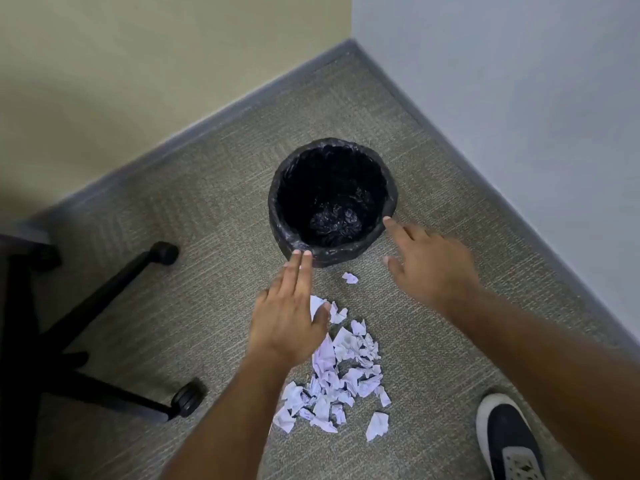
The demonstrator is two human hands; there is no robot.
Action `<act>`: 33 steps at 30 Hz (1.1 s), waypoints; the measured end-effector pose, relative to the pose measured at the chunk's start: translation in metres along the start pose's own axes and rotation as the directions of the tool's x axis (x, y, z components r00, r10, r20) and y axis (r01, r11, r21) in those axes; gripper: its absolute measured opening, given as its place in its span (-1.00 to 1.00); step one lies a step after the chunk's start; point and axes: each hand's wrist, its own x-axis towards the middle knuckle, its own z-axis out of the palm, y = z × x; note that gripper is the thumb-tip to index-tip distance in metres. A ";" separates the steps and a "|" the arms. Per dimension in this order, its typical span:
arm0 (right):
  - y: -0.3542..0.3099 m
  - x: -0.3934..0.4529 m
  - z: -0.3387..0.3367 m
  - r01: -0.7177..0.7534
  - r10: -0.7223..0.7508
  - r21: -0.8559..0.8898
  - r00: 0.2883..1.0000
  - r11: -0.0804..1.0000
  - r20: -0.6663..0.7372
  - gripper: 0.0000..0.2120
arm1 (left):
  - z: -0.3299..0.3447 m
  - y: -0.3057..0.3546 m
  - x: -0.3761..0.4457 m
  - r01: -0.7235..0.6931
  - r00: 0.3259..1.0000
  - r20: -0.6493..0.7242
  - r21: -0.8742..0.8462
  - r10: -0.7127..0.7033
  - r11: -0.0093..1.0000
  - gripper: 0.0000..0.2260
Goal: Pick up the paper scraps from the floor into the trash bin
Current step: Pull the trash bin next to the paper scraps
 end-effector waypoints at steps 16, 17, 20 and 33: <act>-0.025 0.085 0.068 0.176 -0.096 -0.238 0.944 0.955 0.315 -0.57 | 0.063 -0.027 0.083 0.203 0.979 0.089 -0.485 -0.183 0.851 -0.29; -0.024 0.084 0.070 0.208 -0.127 -0.267 0.948 0.941 0.292 -0.62 | 0.066 -0.025 0.087 0.196 0.980 0.073 -0.503 -0.184 0.842 -0.30; -0.011 0.076 0.078 0.343 -0.278 -0.455 0.938 0.822 0.207 -0.84 | 0.073 -0.015 0.091 0.151 0.987 0.030 -0.509 -0.158 0.847 -0.29; 0.075 -0.032 0.103 0.532 -0.517 -0.315 0.845 0.786 0.135 -0.91 | 0.091 0.073 0.063 -0.109 0.990 0.060 -0.269 0.129 0.957 -0.26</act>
